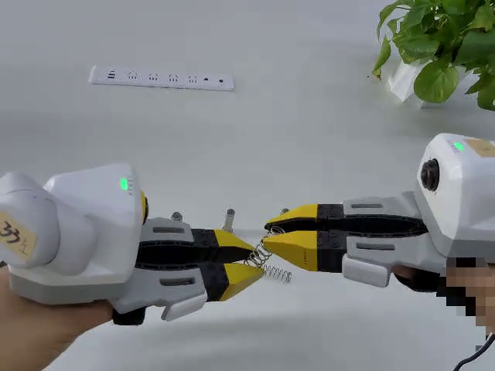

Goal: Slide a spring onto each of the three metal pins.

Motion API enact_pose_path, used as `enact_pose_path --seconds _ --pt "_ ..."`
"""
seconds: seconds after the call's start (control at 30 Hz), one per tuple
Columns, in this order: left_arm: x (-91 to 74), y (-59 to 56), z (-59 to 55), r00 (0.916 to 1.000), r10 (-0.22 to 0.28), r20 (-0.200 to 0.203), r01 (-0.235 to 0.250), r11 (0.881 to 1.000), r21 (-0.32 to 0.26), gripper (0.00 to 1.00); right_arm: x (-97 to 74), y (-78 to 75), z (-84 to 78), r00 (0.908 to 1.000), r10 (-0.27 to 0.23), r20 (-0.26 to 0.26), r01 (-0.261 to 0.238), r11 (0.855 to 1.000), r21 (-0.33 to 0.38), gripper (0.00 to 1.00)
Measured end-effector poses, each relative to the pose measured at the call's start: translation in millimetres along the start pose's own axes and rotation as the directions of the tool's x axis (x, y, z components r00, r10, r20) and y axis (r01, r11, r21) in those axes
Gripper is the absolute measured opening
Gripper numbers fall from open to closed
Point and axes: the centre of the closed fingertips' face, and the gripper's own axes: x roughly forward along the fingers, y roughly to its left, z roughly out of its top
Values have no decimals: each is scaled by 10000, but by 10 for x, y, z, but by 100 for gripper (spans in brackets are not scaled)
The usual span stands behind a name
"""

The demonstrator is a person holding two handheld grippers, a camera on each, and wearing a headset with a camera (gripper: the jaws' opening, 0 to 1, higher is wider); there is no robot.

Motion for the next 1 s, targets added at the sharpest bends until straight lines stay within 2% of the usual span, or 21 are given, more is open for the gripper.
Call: enact_pose_path --seconds 0.37,0.57,1.0 --pt "5 -24 -16 10000 -65 -23 65 10000 40 6 36 48 -6 9971 103 -757 -169 9960 -874 6" --pt "13 -27 -22 9999 -129 -18 129 9999 59 6 56 72 -10 9923 140 -1230 -309 9901 -1366 6" --pt "-1 -25 -28 9998 -179 131 178 9998 85 6 74 98 -17 9858 275 -1654 -562 9836 -1712 7"
